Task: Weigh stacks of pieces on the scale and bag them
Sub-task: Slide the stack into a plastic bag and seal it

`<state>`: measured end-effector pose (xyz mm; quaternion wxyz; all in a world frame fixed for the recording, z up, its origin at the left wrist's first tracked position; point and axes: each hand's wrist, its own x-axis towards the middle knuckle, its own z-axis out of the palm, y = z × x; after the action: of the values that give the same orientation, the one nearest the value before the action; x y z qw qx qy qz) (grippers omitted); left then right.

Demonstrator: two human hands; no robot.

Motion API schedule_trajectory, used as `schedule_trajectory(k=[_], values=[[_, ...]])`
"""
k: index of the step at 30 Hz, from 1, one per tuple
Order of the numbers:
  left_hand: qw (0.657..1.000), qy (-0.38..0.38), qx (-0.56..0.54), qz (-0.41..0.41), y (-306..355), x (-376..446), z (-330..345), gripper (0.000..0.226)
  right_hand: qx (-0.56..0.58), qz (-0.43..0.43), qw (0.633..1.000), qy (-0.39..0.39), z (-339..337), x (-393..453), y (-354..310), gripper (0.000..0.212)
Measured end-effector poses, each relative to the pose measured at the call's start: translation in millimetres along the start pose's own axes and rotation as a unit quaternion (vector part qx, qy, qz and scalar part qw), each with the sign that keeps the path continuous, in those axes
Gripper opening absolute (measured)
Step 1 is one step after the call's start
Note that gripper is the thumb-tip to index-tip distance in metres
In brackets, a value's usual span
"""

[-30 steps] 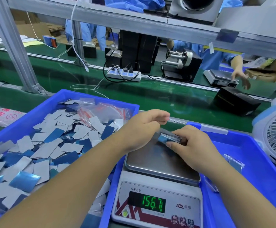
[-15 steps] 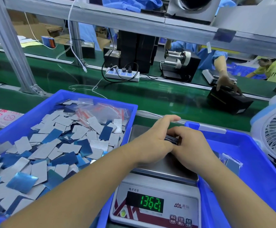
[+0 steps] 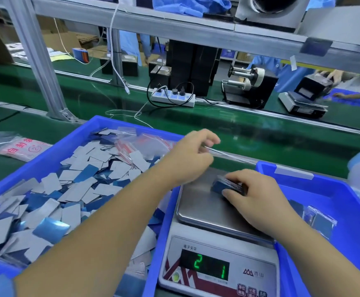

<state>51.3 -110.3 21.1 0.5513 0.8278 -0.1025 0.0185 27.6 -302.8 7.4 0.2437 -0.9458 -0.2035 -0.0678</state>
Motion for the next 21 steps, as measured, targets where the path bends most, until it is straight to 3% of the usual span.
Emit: schedule_trajectory(k=[3, 5, 11, 14, 17, 21], values=[[0.981, 0.129, 0.119, -0.088, -31, 18, -38, 0.021, -0.004, -0.008, 1.0, -0.018, 5, -2, -3, 0.021], [0.958, 0.162, 0.201, -0.127, -54, 25, -53, 0.021, 0.009, -0.016, 1.0, -0.016, 6, -2, -6, 0.02], [0.906, 0.162, 0.34, -0.194, -89, 33, -60, 0.052, 0.023, -0.029, 0.999, -0.013, 8, -4, -8, 0.021], [0.874, 0.184, 0.398, -0.21, -97, 32, -61, 0.037, 0.025, -0.03, 0.999, -0.012, 7, -4, -8, 0.021], [0.864, 0.216, 0.405, -0.208, -93, 31, -63, 0.016, 0.029, -0.034, 0.999, -0.012, 6, -5, -8, 0.021], [0.868, 0.214, 0.393, -0.216, -80, 28, -61, 0.025, 0.028, -0.037, 0.999, -0.01, 6, -4, -8, 0.02]])
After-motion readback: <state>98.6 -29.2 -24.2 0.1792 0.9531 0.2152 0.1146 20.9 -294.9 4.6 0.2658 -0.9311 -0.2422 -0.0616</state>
